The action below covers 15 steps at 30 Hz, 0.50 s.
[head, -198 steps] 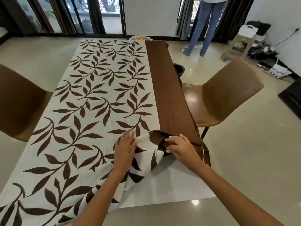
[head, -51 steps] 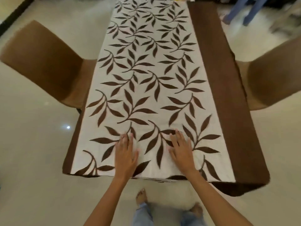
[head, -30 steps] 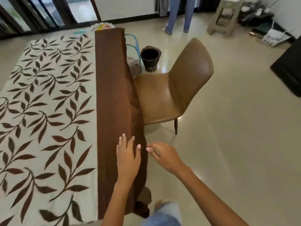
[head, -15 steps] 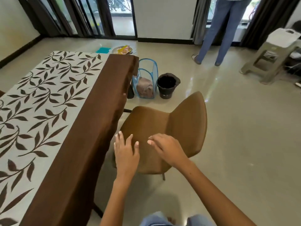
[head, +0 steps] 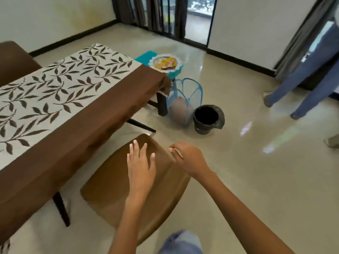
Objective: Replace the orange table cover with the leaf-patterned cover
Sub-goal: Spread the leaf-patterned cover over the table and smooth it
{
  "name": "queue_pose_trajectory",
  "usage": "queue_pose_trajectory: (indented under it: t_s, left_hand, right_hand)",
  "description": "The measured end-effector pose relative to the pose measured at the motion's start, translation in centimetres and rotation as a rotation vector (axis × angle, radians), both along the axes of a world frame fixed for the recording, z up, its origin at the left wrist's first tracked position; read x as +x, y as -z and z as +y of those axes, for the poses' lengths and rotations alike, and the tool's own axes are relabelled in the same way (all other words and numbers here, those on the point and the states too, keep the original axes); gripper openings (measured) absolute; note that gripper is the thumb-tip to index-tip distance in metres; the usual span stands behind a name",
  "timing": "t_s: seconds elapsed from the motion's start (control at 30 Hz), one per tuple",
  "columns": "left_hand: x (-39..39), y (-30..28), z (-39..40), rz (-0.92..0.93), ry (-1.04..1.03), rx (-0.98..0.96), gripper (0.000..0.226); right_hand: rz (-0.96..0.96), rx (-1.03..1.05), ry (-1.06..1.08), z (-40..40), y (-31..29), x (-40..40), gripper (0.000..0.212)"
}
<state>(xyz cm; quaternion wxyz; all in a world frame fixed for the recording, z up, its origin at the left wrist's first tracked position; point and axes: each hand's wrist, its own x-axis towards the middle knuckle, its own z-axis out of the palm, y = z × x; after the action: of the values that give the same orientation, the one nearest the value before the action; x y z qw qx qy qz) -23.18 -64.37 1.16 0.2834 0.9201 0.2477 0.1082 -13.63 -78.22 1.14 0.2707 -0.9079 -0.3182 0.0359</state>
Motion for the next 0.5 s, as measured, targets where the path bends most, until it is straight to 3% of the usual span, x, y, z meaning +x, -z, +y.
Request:
queue_pose_trajectory:
  t_s: [0.37, 0.5]
  left_hand:
    - [16.7, 3.7, -4.6, 0.004, -0.245, -0.036, 0.049]
    - [24.5, 3.6, -4.7, -0.031, -0.314, -0.034, 0.050]
  right_hand:
    - [-0.032, 0.080, -0.239, -2.8, 1.2, 21.4, 0.044]
    - [-0.037, 0.057, -0.318, -2.3, 0.4, 30.1, 0.033]
